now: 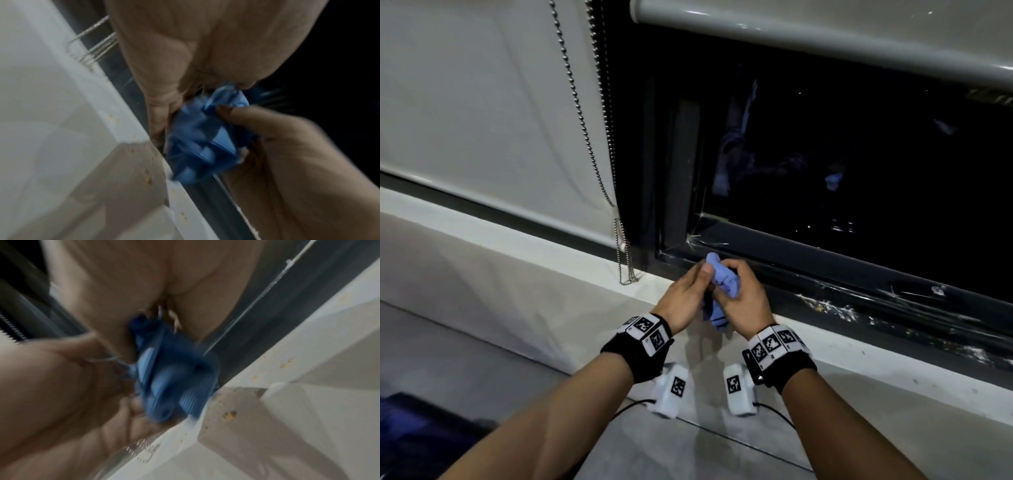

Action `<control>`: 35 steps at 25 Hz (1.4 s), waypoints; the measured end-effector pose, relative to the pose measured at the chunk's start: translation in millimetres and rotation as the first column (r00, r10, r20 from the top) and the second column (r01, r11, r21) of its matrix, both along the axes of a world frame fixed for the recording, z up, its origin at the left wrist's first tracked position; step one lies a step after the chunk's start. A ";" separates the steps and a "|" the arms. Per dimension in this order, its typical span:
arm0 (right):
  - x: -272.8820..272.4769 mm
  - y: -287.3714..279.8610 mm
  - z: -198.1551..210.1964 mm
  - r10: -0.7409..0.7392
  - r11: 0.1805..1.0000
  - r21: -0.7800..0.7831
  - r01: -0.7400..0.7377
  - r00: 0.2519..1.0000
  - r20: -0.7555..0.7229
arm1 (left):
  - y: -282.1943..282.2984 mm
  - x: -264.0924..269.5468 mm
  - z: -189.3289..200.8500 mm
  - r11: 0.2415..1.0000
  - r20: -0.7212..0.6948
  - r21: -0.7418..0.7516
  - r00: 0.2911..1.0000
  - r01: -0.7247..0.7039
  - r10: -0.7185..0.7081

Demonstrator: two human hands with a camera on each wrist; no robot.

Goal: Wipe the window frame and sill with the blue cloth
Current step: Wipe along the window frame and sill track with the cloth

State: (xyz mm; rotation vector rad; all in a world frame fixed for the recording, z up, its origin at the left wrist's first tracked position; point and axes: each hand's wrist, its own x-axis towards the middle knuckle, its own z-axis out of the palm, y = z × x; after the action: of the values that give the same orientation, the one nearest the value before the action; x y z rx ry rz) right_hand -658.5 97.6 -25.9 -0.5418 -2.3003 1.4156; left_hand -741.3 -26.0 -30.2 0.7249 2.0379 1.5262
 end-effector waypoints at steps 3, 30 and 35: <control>9.8 -7.2 -0.7 0.190 0.978 -0.096 -0.185 0.981 0.040 | 3.5 -4.0 -18.3 0.991 0.151 0.116 0.988 -0.060 0.042; 1.2 20.5 26.4 0.081 0.966 0.253 -0.050 0.990 -0.113 | 8.3 -20.9 17.7 0.893 0.422 0.301 0.886 -0.335 0.190; 1.1 29.8 35.1 0.154 0.987 0.050 -0.155 0.988 0.021 | 12.0 -16.0 25.2 0.920 0.436 0.326 0.898 -0.217 0.058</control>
State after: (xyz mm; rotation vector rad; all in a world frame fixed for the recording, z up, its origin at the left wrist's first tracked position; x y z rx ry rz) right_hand -657.4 127.4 9.2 -0.3688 -2.4305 1.4212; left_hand -757.3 -13.9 -5.0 0.3345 1.5266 1.9819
